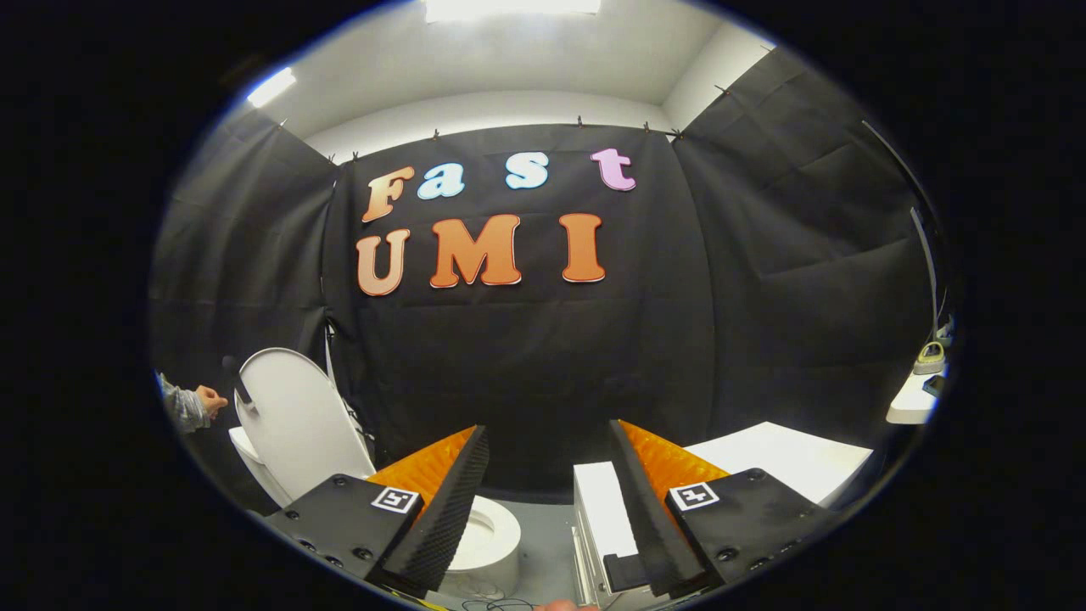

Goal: Open the toilet lid.

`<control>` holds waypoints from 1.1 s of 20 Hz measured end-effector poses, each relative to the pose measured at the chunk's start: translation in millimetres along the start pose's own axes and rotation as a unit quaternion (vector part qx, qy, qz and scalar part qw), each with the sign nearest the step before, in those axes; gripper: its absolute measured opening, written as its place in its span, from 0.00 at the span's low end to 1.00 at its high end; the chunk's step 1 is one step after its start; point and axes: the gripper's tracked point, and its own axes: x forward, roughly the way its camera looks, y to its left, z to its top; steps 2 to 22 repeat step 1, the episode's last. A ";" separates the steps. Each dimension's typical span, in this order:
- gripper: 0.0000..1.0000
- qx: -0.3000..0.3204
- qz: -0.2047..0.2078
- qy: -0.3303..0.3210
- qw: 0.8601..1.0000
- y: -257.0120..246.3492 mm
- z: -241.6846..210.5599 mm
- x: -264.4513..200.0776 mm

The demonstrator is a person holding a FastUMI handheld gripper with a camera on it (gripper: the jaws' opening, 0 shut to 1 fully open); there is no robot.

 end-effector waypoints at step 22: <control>0.92 -0.001 -0.001 -0.001 1.000 -0.8 1.0 -0.7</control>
